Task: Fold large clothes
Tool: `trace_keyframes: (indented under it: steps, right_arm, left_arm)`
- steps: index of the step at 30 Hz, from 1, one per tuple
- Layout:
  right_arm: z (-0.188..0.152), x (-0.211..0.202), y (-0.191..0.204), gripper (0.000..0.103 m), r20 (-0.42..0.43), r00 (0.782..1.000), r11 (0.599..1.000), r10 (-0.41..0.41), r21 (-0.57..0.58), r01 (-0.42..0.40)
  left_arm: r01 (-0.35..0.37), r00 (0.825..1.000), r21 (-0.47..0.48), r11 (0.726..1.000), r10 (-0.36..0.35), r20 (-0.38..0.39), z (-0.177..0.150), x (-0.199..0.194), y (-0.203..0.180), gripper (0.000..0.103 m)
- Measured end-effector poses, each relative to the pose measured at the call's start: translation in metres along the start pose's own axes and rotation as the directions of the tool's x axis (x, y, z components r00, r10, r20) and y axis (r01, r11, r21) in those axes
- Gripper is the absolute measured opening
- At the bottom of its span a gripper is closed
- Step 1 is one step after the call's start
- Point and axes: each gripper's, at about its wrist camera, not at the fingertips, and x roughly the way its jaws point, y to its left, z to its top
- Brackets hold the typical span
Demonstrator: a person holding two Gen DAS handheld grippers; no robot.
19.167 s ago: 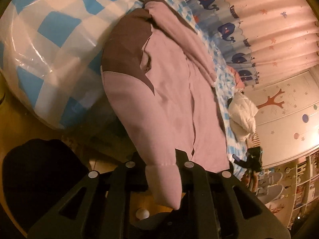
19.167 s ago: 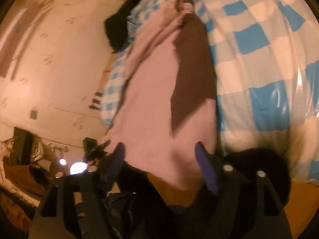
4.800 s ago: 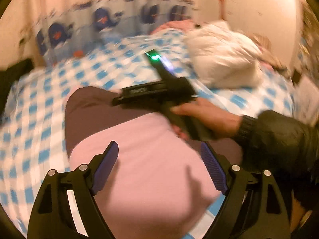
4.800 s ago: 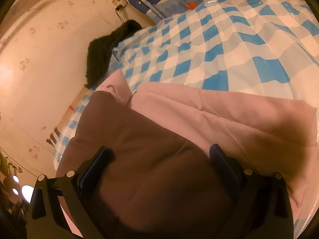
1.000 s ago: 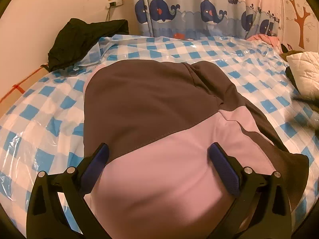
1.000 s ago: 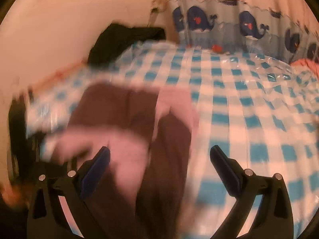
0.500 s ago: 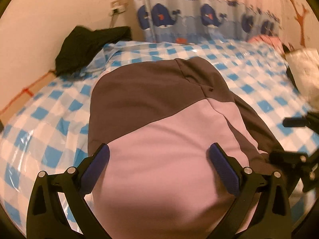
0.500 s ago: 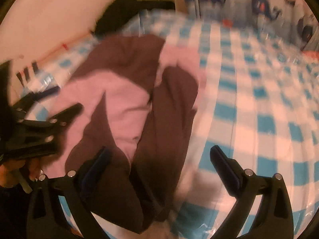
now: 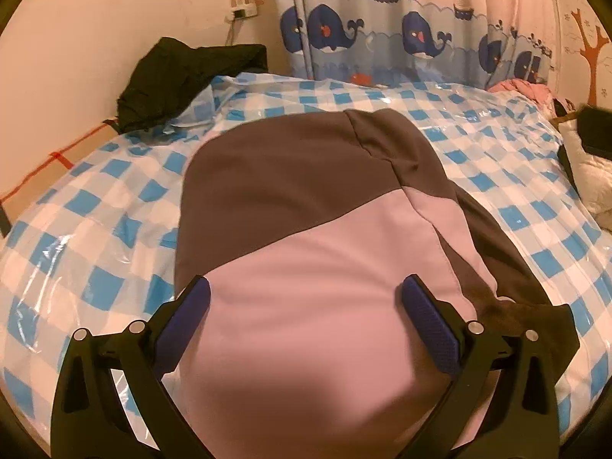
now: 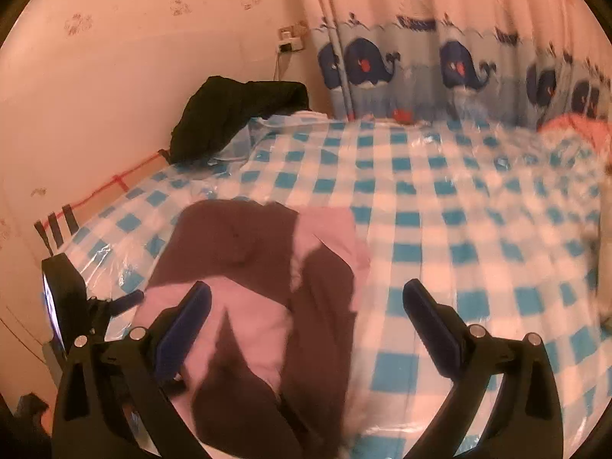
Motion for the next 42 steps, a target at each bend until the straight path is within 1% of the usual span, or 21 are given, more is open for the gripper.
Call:
trace_keyframes:
  steps: [2,4,5,7,9,10,12,13,15,19,23,35,42]
  right_arm:
    - [0.000,0.007,0.017,0.096,0.007,1.000,0.999,-0.027,-0.045,0.027]
    - [-0.009,0.012,0.028,0.096,-0.006,0.998,0.995,-0.068,-0.066,0.068]
    - [-0.013,0.016,0.029,0.096,-0.018,0.997,0.995,-0.078,-0.065,0.077]
    - [-0.021,0.026,0.029,0.096,-0.052,0.997,0.996,-0.062,-0.062,0.058]
    - [-0.026,0.035,0.028,0.096,-0.082,0.995,0.997,-0.062,-0.052,0.058]
    - [-0.028,0.039,0.030,0.096,-0.097,0.993,0.997,-0.061,-0.049,0.057]
    - [-0.031,0.043,0.036,0.096,-0.119,0.992,0.997,-0.050,-0.065,0.042]
    - [-0.032,0.043,0.039,0.096,-0.119,0.991,0.996,-0.056,-0.079,0.047]
    - [-0.034,0.044,0.042,0.096,-0.123,0.990,0.994,-0.069,-0.092,0.058]
    - [-0.036,0.049,0.038,0.096,-0.137,0.987,0.993,-0.087,-0.087,0.075]
    - [-0.037,0.050,0.036,0.096,-0.140,0.986,0.993,-0.090,-0.086,0.078]
    - [-0.040,0.054,0.036,0.096,-0.137,0.985,0.990,-0.101,-0.107,0.087]
    - [-0.040,0.055,0.036,0.096,-0.139,0.985,0.991,-0.099,-0.102,0.086]
  left_arm:
    - [-0.009,1.000,-0.020,1.000,0.009,0.004,0.002,-0.007,0.001,0.096]
    - [-0.034,0.999,-0.050,0.998,0.034,0.004,0.004,-0.015,0.004,0.096]
    - [-0.056,0.998,-0.079,0.995,0.057,0.012,0.005,-0.021,0.010,0.096]
    - [-0.095,0.995,-0.120,0.988,0.099,0.026,0.006,-0.030,0.018,0.096]
    - [-0.166,0.985,-0.165,0.972,0.172,0.025,0.007,-0.038,0.028,0.096]
    - [-0.191,0.980,-0.187,0.964,0.198,0.016,0.009,-0.042,0.032,0.096]
    - [-0.189,0.981,-0.218,0.958,0.194,0.003,0.007,-0.047,0.039,0.096]
    - [-0.177,0.984,-0.239,0.955,0.180,-0.011,0.005,-0.049,0.042,0.096]
    - [-0.164,0.986,-0.252,0.954,0.165,-0.019,0.002,-0.053,0.044,0.096]
    - [-0.164,0.986,-0.247,0.955,0.161,-0.032,-0.002,-0.055,0.045,0.096]
    - [-0.170,0.985,-0.259,0.951,0.165,-0.042,-0.002,-0.053,0.048,0.096]
    - [-0.144,0.990,-0.250,0.958,0.136,-0.049,-0.001,-0.051,0.046,0.096]
    - [-0.123,0.991,-0.250,0.960,0.105,-0.083,-0.002,-0.047,0.044,0.096]
